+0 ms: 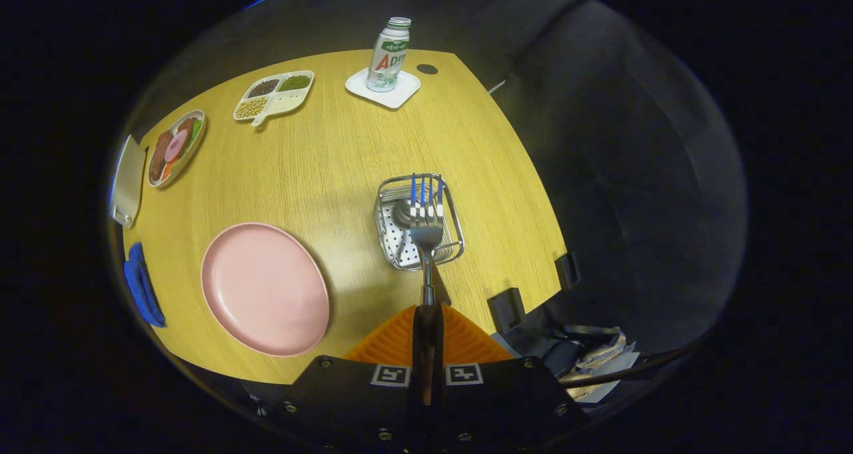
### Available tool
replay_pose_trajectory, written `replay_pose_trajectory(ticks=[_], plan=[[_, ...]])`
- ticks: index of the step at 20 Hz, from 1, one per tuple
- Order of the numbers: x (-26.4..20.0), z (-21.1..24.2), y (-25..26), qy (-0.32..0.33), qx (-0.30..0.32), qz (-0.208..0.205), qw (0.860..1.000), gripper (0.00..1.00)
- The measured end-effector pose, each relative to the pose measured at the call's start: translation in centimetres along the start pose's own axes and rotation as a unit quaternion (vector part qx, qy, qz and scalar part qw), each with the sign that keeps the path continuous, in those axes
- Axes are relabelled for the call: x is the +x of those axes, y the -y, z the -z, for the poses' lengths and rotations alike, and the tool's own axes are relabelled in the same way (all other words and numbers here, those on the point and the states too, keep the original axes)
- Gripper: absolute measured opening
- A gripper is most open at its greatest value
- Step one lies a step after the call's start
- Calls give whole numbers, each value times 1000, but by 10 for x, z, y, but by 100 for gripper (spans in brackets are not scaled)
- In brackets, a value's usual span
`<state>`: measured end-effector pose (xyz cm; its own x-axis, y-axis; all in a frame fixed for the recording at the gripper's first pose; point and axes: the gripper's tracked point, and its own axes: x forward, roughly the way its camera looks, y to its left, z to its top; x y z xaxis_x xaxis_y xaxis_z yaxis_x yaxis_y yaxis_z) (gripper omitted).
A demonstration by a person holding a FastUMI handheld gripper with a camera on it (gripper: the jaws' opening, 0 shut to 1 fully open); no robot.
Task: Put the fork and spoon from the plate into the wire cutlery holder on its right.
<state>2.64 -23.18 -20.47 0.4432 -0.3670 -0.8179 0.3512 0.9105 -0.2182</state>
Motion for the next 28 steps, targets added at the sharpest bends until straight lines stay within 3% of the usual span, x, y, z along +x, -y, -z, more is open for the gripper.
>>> replay_pose_trajectory(ticks=[11, 21, 28], plan=[[10, 5, 9, -61, -34, -3, 998, 5], [17, 5, -10, -142, -52, -52, 987, 5], [10, -10, -11, -135, -43, -63, 988, 16]])
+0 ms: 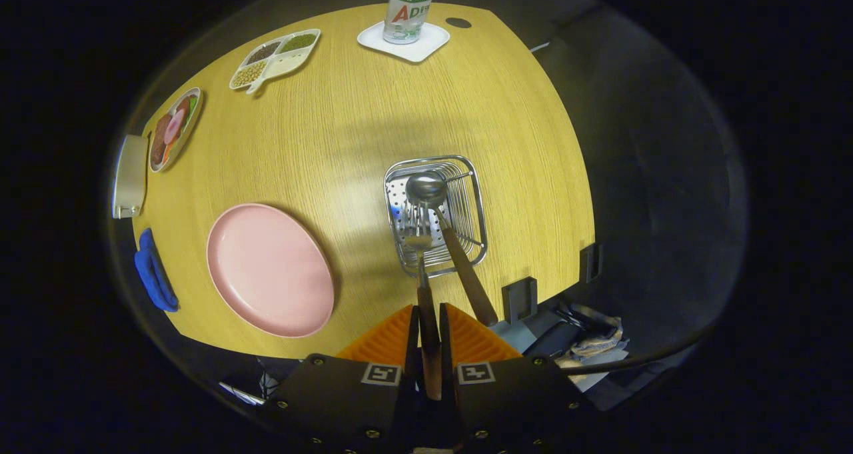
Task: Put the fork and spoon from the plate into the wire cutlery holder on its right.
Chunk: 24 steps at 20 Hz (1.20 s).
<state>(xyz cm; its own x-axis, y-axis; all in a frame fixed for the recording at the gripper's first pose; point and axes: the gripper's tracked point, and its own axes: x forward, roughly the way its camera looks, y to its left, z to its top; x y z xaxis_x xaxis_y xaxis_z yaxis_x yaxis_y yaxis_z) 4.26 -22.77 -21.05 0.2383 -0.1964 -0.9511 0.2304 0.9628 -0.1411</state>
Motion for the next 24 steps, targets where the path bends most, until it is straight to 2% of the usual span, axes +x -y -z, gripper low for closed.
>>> replay_pose_trajectory(ticks=[3, 9, 12, 15, 17, 19, 21, 24], plan=[[-7, -2, -4, 19, 6, -10, 1000, 17], [-21, 2, -4, 51, 13, -2, 999, 17], [-33, -1, -9, 98, 21, 0, 995, 17], [-50, -11, -20, 169, 16, -2, 985, 17], [-65, -20, -27, 228, 12, 5, 974, 17], [-85, -35, -41, 300, 8, -3, 954, 17], [-111, -47, -54, 374, 6, -16, 927, 17], [-158, -60, -75, 478, 7, -51, 877, 17]])
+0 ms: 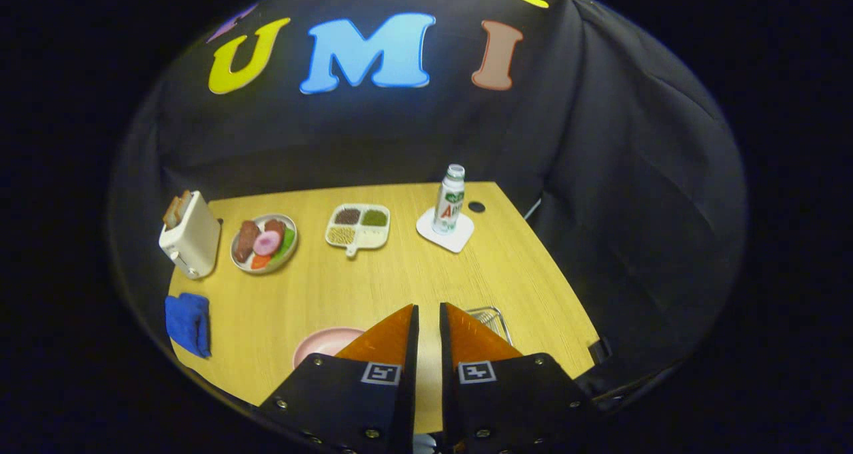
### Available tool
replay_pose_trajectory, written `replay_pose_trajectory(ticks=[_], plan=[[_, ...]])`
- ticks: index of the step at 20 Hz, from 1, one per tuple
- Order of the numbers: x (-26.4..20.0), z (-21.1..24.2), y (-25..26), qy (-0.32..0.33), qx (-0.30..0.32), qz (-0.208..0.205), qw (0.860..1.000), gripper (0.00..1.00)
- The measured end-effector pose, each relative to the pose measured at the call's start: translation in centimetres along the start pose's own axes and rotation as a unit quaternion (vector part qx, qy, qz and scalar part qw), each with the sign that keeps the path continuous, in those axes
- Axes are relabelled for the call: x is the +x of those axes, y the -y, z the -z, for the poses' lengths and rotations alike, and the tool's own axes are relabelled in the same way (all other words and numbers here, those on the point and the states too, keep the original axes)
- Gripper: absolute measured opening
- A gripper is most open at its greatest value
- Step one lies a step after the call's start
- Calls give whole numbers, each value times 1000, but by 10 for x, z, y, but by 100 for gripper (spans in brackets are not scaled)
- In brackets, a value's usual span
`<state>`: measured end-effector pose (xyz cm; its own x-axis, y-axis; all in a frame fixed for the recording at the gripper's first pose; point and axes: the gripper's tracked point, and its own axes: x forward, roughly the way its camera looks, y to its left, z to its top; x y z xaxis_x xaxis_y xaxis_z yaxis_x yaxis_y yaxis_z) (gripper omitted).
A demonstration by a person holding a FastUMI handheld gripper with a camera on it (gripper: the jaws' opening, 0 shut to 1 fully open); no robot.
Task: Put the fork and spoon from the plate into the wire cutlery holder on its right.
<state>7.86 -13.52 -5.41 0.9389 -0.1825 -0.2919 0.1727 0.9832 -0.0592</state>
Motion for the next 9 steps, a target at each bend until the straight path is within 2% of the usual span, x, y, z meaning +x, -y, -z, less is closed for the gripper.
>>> replay_pose_trajectory(ticks=[2, 5, 9], plan=[[-15, -31, -11, 72, 14, -13, 997, 17], [-45, -77, -18, 184, 29, -29, 982, 17], [-74, -104, -19, 260, 11, -20, 965, 17]])
